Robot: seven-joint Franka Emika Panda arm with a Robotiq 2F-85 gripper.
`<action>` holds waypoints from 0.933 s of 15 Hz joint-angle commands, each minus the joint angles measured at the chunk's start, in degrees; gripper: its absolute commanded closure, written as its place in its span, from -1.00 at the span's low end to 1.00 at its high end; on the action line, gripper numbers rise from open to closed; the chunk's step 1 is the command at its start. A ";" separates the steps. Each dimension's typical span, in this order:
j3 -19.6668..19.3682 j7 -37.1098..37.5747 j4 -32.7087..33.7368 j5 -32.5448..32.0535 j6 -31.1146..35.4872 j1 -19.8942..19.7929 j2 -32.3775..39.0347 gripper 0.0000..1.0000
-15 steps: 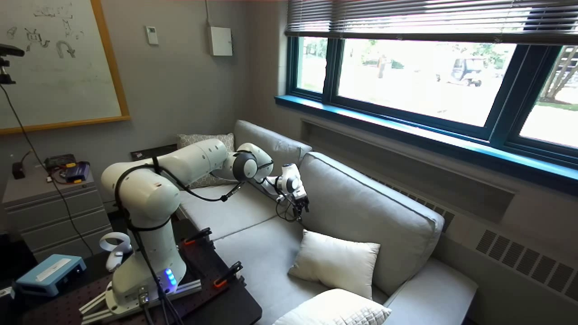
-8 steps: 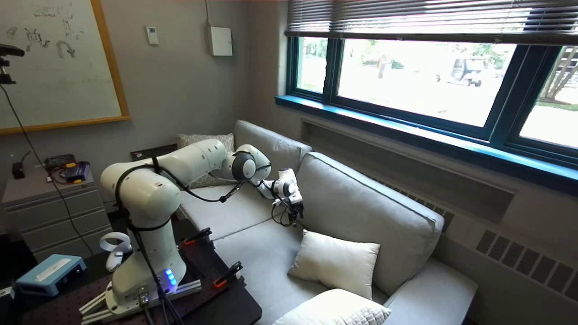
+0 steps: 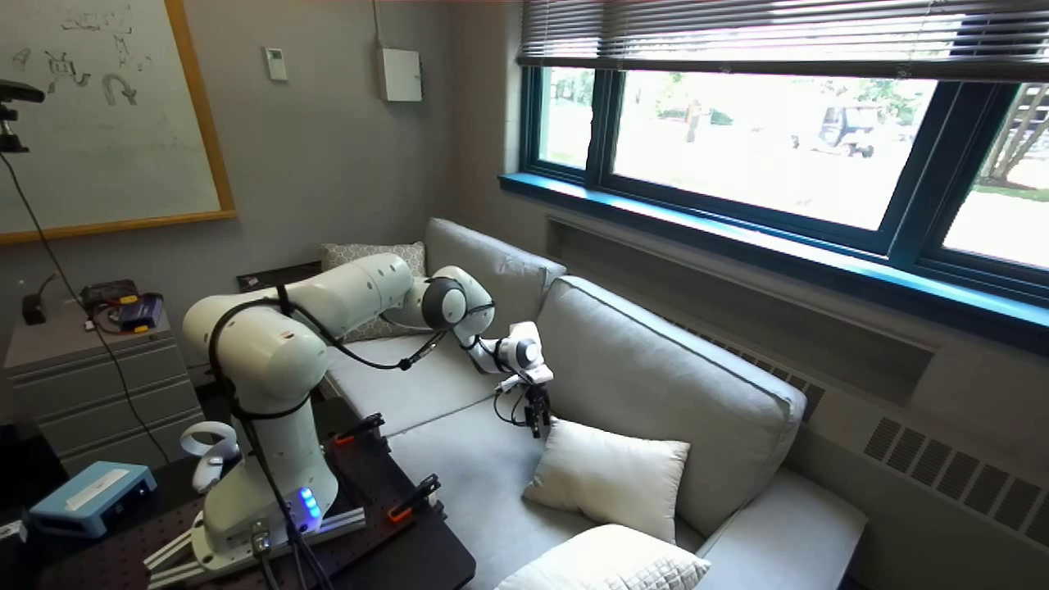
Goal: Put the pillows upright against the arm rest
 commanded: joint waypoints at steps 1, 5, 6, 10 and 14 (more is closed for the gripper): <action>-4.48 -2.84 1.11 -5.71 -2.09 1.40 -0.02 -1.00; -4.56 0.11 3.01 -16.09 -0.07 1.31 -0.27 -1.00; -4.20 0.67 3.44 -17.62 0.52 1.23 -0.36 -1.00; -3.08 4.08 4.22 -21.28 3.06 0.18 -0.55 -1.00; -1.71 5.10 3.62 -22.49 5.13 -1.59 -0.54 -1.00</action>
